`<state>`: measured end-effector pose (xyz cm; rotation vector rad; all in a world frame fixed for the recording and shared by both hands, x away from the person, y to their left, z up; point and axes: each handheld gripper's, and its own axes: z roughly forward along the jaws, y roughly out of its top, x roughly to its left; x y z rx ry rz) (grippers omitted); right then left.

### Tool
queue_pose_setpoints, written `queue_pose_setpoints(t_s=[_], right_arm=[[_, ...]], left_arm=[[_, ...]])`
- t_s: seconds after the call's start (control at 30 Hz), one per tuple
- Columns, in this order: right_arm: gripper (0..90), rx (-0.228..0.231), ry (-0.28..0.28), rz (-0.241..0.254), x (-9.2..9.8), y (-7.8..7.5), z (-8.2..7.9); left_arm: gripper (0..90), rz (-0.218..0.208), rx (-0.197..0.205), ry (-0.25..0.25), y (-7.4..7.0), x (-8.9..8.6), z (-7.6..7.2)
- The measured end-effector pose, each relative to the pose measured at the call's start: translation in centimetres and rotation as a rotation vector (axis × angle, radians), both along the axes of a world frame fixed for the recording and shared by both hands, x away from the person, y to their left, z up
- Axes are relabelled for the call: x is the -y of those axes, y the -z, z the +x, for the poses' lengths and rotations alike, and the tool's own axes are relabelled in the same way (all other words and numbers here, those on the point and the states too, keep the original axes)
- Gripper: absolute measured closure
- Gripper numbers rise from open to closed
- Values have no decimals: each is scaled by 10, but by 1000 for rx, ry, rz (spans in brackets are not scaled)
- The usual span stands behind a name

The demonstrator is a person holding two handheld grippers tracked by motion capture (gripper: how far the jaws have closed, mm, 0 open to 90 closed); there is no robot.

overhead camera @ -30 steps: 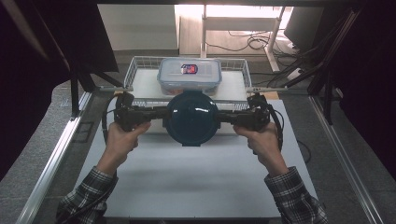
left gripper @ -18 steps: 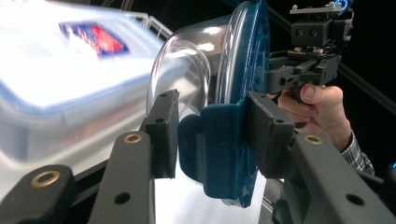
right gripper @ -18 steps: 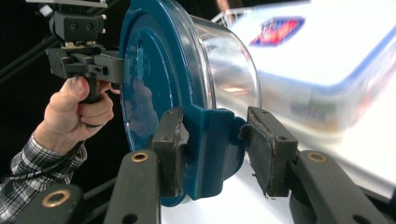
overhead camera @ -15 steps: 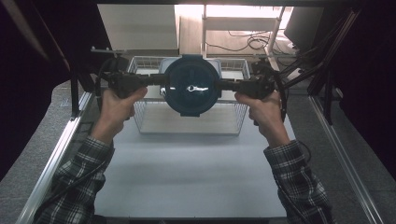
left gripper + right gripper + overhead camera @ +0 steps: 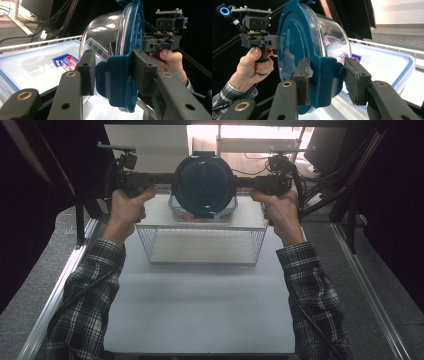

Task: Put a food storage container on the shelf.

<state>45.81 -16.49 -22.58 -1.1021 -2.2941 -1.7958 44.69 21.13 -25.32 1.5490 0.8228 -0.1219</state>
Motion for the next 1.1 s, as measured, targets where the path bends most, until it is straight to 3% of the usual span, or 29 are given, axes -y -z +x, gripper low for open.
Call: queue_pose_setpoints(t_s=[0.47,0.63,0.7,0.77,0.83,0.87,0.97,1.1], right_arm=[[571,-38,24,6,-11,9,31],[547,-39,45,28,-12,12,39],[538,-40,63,33,-13,14,42],[606,-24,87,22,-14,16,44],[617,-11,110,-33,-19,17,47],[651,-7,116,-42,-20,18,49],[670,11,140,-44,-26,19,53],[681,47,168,-78,-29,17,51]], left_arm=[[570,-12,-52,-40,11,-6,26],[561,-15,-51,-71,14,-5,34],[555,-18,-74,-80,15,-5,39],[551,-31,-86,-88,18,-4,45],[540,-18,-112,-114,20,-3,53],[553,37,-99,-153,20,-1,54],[615,9,-96,-157,24,1,60],[606,40,-70,-181,22,1,57]])
